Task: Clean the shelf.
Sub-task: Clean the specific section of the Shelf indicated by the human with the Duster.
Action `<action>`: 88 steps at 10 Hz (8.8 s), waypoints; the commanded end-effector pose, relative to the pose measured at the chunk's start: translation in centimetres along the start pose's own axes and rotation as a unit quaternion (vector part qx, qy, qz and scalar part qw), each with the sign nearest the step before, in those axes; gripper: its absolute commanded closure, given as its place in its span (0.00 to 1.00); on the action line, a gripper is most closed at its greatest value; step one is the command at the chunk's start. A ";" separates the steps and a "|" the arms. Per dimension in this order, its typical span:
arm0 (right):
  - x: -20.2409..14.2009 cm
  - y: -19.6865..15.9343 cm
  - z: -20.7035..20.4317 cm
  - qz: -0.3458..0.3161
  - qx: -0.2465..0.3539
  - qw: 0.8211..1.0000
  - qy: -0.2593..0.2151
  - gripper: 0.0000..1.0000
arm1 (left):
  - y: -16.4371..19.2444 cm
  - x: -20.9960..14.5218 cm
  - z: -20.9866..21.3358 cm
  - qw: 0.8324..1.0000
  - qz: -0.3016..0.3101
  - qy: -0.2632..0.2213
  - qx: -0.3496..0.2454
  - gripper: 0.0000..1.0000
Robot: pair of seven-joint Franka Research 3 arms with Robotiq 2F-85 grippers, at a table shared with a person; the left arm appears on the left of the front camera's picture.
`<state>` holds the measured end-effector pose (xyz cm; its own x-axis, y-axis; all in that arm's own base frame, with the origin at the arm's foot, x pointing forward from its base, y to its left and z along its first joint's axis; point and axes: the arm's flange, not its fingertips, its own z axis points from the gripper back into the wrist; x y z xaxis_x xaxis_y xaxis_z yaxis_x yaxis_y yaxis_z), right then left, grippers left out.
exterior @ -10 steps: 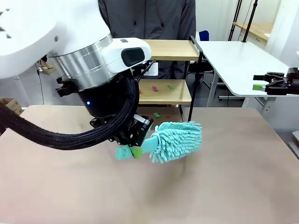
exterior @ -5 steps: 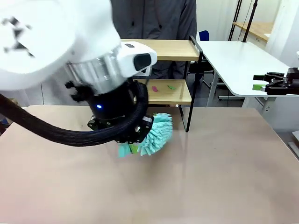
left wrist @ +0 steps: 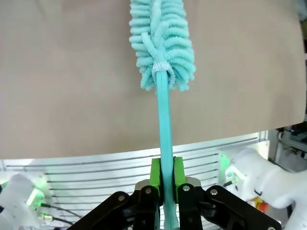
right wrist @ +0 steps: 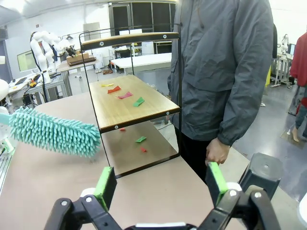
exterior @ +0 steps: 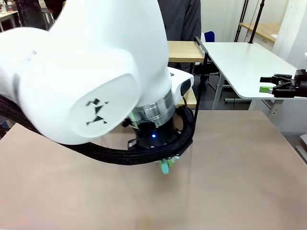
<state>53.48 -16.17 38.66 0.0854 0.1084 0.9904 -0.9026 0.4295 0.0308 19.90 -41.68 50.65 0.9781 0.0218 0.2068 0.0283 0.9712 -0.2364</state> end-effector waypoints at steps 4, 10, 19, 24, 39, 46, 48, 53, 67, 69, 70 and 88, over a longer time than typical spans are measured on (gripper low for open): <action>0.3 0.0 -0.1 0.003 -0.001 1.000 0.009 0.00 | -1.9 1.3 -4.3 0.996 -0.004 -0.050 -0.071 0.87; 0.3 0.0 -0.1 0.003 -0.001 1.000 0.009 0.00 | -4.6 3.2 -10.8 0.985 0.013 -0.167 -0.040 0.87; 0.3 0.0 -0.1 0.003 -0.001 1.000 0.009 0.00 | -6.0 10.2 -20.4 0.995 0.007 -0.094 -0.041 0.87; 0.3 0.0 -0.1 0.003 -0.001 1.000 0.009 0.00 | -0.5 8.0 -14.2 0.995 -0.008 -0.085 -0.042 0.87; 0.3 0.0 -0.1 0.003 -0.001 1.000 0.009 0.00 | 16.0 13.7 -14.8 0.960 0.089 -0.150 0.220 0.87; 0.3 0.0 -0.1 0.003 -0.001 1.000 0.009 0.00 | 18.0 11.5 -7.1 0.973 0.053 -0.180 0.137 0.87; 0.3 0.0 -0.1 0.003 -0.001 1.000 0.009 0.00 | 18.5 10.9 -5.9 0.986 -0.036 -0.119 0.113 0.87; 0.3 0.0 -0.1 0.003 -0.001 1.000 0.009 0.00 | 23.6 9.8 -1.3 0.986 -0.158 -0.035 0.041 0.87; 0.3 0.0 -0.1 0.003 -0.001 1.000 0.009 0.00 | 26.3 7.5 13.1 0.905 -0.409 0.114 0.018 0.87; 0.3 0.0 -0.1 0.003 -0.001 1.000 0.009 0.00 | 26.3 7.5 13.1 0.905 -0.409 0.114 0.018 0.87; 0.3 0.0 -0.1 0.003 -0.001 1.000 0.009 0.00 | 26.3 7.5 13.1 0.905 -0.409 0.114 0.018 0.87; 0.3 0.0 -0.1 0.003 -0.001 1.000 0.009 0.00 | 26.3 7.5 13.1 0.905 -0.409 0.114 0.018 0.87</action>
<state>53.48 -16.17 38.67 0.0851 0.1075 0.9906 -0.9026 0.4294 0.0310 25.18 -13.21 58.50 0.6654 -0.7422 0.0799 0.7465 0.6614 -0.0726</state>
